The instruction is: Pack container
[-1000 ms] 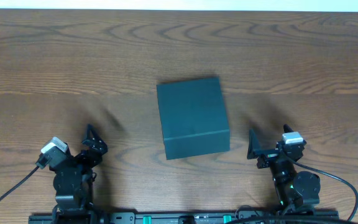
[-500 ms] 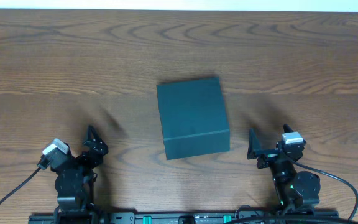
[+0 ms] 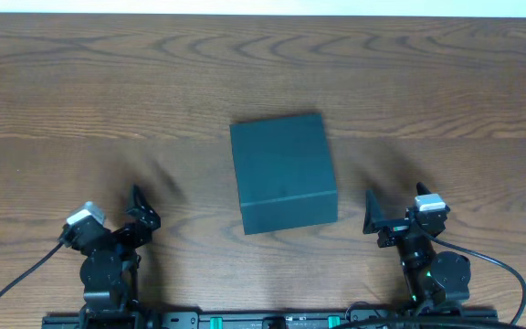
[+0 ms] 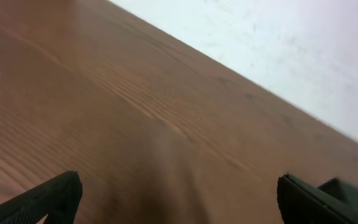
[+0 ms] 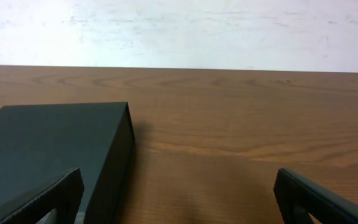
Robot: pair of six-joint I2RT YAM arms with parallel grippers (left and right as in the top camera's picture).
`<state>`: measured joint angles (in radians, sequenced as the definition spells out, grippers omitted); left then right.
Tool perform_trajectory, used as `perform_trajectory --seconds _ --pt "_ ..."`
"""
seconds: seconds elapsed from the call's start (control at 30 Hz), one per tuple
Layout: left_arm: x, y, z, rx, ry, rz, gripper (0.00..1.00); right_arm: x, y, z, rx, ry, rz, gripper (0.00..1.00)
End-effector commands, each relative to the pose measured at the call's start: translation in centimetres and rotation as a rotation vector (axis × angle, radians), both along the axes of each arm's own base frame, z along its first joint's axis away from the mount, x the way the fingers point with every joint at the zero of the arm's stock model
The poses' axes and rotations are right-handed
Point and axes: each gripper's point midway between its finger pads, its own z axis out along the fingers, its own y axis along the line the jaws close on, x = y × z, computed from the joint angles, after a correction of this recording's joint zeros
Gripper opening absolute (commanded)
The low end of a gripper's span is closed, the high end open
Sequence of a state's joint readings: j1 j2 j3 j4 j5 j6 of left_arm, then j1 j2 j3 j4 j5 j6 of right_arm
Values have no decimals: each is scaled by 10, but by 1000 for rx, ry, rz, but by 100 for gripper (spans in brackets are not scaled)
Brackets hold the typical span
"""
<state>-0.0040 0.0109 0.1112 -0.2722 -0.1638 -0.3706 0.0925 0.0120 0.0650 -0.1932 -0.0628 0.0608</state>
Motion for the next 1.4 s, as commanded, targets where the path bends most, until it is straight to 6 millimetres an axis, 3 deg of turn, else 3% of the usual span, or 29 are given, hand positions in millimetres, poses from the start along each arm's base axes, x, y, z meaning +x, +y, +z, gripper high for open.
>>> perform_trajectory --seconds 0.0,0.27,1.37 --pt "0 -1 -11 219 67 -63 98 1 -4 -2 11 1 -22 99" --pt "0 -1 -10 492 128 -137 98 1 -4 -2 11 1 -22 99" --pt "0 -1 -11 458 123 -128 99 1 -4 -2 11 1 -22 99"
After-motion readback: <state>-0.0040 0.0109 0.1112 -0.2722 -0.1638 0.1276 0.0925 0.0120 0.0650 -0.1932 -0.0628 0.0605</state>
